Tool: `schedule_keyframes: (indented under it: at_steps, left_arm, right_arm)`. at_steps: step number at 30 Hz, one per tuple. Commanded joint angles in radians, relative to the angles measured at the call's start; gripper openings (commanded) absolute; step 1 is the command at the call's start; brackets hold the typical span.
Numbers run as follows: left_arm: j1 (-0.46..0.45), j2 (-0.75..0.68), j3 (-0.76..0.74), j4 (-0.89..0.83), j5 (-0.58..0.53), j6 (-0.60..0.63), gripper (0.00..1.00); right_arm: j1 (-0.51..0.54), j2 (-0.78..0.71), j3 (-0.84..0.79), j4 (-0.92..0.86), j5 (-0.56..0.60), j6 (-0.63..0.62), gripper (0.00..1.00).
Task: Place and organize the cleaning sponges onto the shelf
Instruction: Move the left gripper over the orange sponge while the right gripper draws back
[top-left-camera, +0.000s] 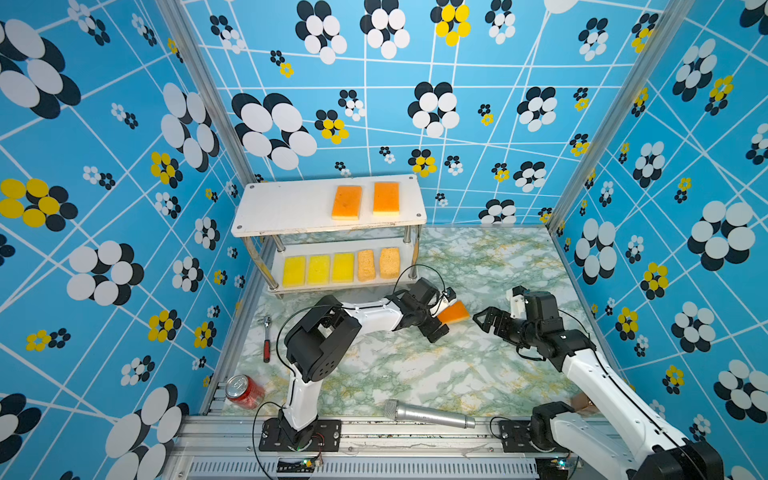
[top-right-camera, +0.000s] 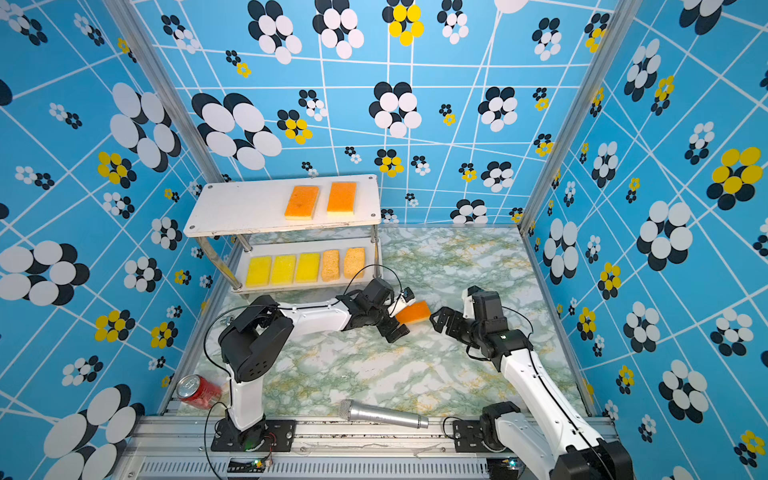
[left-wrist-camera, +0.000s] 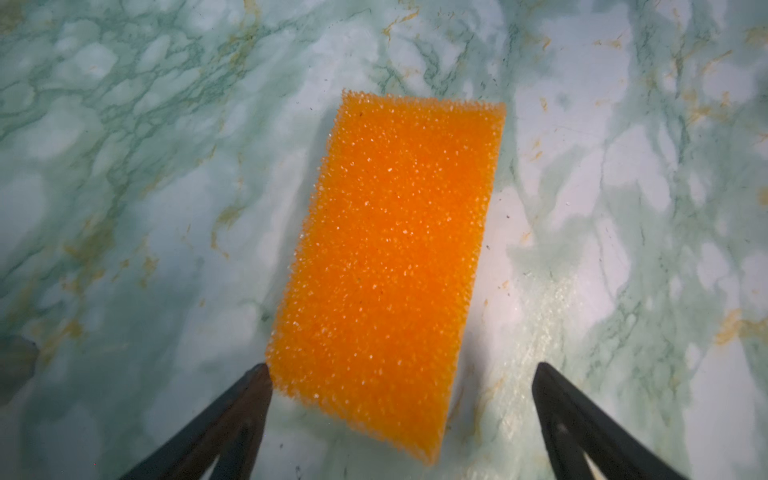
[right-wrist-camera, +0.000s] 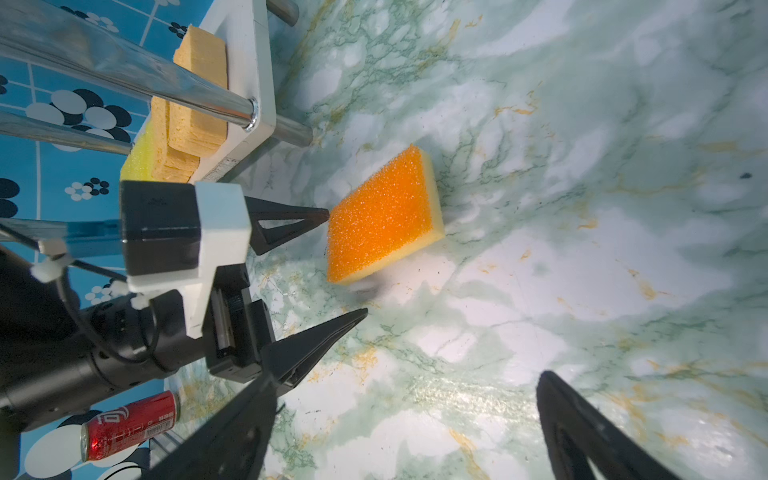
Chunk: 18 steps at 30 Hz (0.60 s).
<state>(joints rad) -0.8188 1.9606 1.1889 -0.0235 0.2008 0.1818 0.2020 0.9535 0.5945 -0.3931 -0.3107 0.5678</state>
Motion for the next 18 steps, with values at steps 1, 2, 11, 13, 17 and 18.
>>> schedule_keyframes:
  at_steps: [1, 2, 11, 13, 17, 18]
  left_arm:
    - [-0.010, 0.017, 0.021, -0.025, -0.030, 0.016, 0.99]
    - [-0.012, 0.012, 0.017, -0.020, -0.037, 0.015, 0.99]
    - [-0.014, -0.026, 0.017, -0.030, -0.032, 0.007, 0.99]
    - [-0.012, -0.026, 0.023, -0.037, -0.027, 0.015, 0.99]
    - [-0.006, -0.028, 0.047, -0.077, -0.004, 0.045, 0.99]
    - [-0.005, -0.028, 0.053, -0.088, 0.009, 0.053, 0.99]
  right_arm:
    - [-0.006, -0.014, -0.024, -0.016, 0.015, 0.001, 0.99]
    - [-0.006, -0.015, -0.024, -0.015, 0.016, 0.001, 0.99]
    - [-0.006, -0.012, -0.025, -0.015, 0.018, -0.002, 0.99]
    - [-0.007, -0.011, -0.025, -0.015, 0.017, -0.002, 0.99]
    - [-0.006, -0.015, -0.029, -0.017, 0.019, -0.002, 0.99]
    - [-0.006, -0.015, -0.028, -0.019, 0.019, -0.002, 0.99]
